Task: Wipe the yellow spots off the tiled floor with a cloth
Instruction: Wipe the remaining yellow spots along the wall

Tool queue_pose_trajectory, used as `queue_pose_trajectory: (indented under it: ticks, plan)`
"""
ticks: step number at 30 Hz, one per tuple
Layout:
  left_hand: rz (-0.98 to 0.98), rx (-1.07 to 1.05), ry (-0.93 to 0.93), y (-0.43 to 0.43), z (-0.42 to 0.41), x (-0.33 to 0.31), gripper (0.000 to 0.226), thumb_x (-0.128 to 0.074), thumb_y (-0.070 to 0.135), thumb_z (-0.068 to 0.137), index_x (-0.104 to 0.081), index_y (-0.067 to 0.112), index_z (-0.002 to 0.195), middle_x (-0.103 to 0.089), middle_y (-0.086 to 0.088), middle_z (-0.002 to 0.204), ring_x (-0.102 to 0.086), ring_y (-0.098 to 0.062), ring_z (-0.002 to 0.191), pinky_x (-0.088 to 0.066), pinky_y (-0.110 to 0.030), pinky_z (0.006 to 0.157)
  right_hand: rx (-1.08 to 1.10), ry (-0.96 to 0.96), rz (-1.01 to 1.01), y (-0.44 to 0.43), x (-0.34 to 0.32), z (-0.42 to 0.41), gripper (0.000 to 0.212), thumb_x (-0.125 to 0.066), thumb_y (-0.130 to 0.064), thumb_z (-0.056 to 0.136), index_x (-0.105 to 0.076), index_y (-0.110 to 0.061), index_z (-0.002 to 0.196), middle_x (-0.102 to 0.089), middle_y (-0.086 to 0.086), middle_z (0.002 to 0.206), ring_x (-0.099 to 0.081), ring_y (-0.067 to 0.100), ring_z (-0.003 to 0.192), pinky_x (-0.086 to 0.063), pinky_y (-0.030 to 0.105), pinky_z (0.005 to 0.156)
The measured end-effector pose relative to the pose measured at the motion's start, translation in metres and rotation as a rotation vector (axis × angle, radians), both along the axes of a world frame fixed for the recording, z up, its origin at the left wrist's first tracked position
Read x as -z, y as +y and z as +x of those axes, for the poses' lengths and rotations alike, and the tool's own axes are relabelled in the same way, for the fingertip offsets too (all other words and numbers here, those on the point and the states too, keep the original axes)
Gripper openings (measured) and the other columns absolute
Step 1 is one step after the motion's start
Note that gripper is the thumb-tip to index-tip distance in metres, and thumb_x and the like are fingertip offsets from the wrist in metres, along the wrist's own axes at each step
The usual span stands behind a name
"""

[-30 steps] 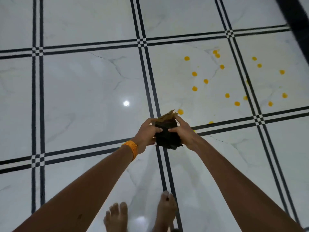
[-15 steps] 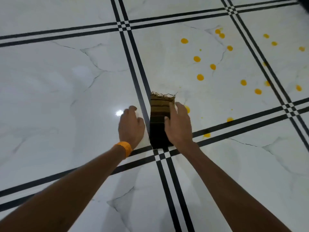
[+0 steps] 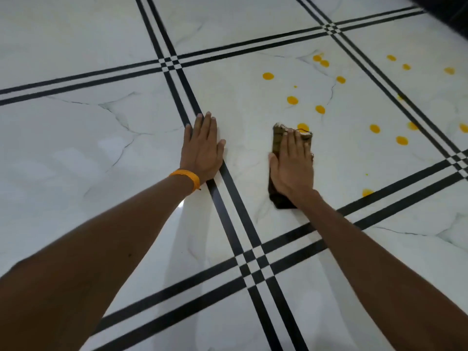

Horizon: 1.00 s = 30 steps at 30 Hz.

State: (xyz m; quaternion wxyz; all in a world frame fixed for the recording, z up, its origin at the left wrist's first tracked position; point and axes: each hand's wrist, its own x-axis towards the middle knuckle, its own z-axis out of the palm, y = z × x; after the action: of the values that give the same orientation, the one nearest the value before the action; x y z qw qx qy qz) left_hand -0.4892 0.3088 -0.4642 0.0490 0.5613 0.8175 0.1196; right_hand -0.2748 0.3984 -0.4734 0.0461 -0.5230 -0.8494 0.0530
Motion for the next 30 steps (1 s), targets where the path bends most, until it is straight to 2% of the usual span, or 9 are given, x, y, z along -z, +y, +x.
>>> queue_pose_trajectory:
  ticks: [3, 6, 9, 12, 15, 18, 22, 26, 30]
  plan:
    - [-0.047, 0.002, -0.017, 0.018, -0.001, 0.004, 0.063, -0.026, 0.038, 0.106, -0.012, 0.004, 0.157, -0.006, -0.011, 0.167, 0.000, -0.029, 0.154, -0.002, -0.051, 0.124, -0.151, -0.006, -0.014, -0.046, 0.000, -0.005, 0.068, -0.020, -0.043, 0.104, -0.016, -0.004, 0.159, -0.014, 0.015, 0.168, -0.010, 0.027, 0.156, -0.008, 0.045, 0.127]
    - [-0.071, 0.002, -0.017, 0.031, 0.002, 0.006, 0.065, -0.025, 0.041, 0.106, -0.011, 0.005, 0.158, -0.004, -0.011, 0.167, 0.002, -0.028, 0.154, 0.000, -0.051, 0.124, -0.287, -0.005, -0.068, -0.072, 0.000, 0.067, 0.067, -0.021, -0.045, 0.104, -0.008, -0.014, 0.162, -0.005, 0.003, 0.170, -0.002, 0.019, 0.157, -0.008, 0.046, 0.127]
    - [-0.090, 0.050, 0.000, 0.050, 0.015, 0.011, 0.063, -0.023, 0.039, 0.106, -0.009, 0.005, 0.158, -0.003, -0.011, 0.167, 0.002, -0.028, 0.154, -0.001, -0.052, 0.124, 0.018, 0.002, -0.017, 0.002, -0.002, 0.099, 0.069, -0.019, -0.045, 0.103, -0.019, -0.005, 0.159, -0.018, 0.013, 0.168, -0.015, 0.027, 0.155, -0.018, 0.052, 0.124]
    - [-0.078, 0.036, 0.027, 0.057, 0.025, 0.020, 0.063, -0.021, 0.037, 0.105, -0.009, 0.005, 0.158, -0.005, -0.011, 0.167, -0.001, -0.025, 0.155, -0.003, -0.052, 0.124, 0.201, -0.001, 0.006, 0.051, 0.000, 0.043, 0.071, -0.016, -0.044, 0.102, -0.022, 0.000, 0.157, -0.023, 0.019, 0.165, -0.019, 0.032, 0.154, -0.014, 0.049, 0.125]
    - [-0.059, 0.036, 0.042, 0.054, 0.025, 0.022, 0.063, -0.022, 0.036, 0.105, -0.011, 0.005, 0.158, -0.009, -0.011, 0.167, -0.005, -0.025, 0.155, -0.005, -0.052, 0.124, 0.009, -0.016, 0.030, 0.021, 0.004, 0.009, 0.070, -0.015, -0.043, 0.102, -0.021, -0.002, 0.158, -0.021, 0.015, 0.166, -0.015, 0.028, 0.155, -0.013, 0.046, 0.126]
    - [-0.058, 0.034, 0.045, 0.055, 0.024, 0.020, 0.063, -0.022, 0.036, 0.105, -0.012, 0.005, 0.158, -0.010, -0.011, 0.167, -0.005, -0.025, 0.155, -0.006, -0.053, 0.124, -0.224, -0.022, -0.065, -0.035, -0.005, 0.065, 0.066, -0.021, -0.044, 0.105, -0.012, -0.011, 0.161, -0.009, 0.005, 0.170, -0.004, 0.019, 0.157, -0.008, 0.044, 0.127]
    - [-0.066, 0.029, 0.052, 0.055, 0.025, 0.021, 0.063, -0.022, 0.036, 0.104, -0.011, 0.005, 0.158, -0.009, -0.011, 0.167, -0.005, -0.025, 0.155, -0.005, -0.052, 0.124, 0.075, -0.020, 0.025, 0.042, -0.003, 0.135, 0.072, -0.018, -0.047, 0.101, -0.025, -0.003, 0.157, -0.025, 0.016, 0.165, -0.022, 0.031, 0.153, -0.018, 0.051, 0.124]
    - [-0.059, 0.032, 0.058, 0.056, 0.025, 0.023, 0.063, -0.023, 0.036, 0.104, -0.011, 0.004, 0.157, -0.009, -0.011, 0.167, -0.005, -0.025, 0.155, -0.005, -0.052, 0.124, 0.356, 0.032, -0.021, 0.105, -0.007, 0.070, 0.069, -0.023, -0.044, 0.104, -0.022, 0.002, 0.156, -0.023, 0.020, 0.165, -0.017, 0.033, 0.154, -0.012, 0.050, 0.125]
    - [-0.055, 0.037, 0.056, 0.055, 0.023, 0.023, 0.063, -0.022, 0.036, 0.104, -0.012, 0.004, 0.157, -0.010, -0.012, 0.166, -0.006, -0.026, 0.154, -0.006, -0.052, 0.124, -0.048, -0.012, -0.005, 0.012, -0.001, 0.042, 0.067, -0.020, -0.043, 0.104, -0.021, -0.004, 0.159, -0.018, 0.009, 0.167, -0.013, 0.024, 0.156, -0.012, 0.044, 0.127]
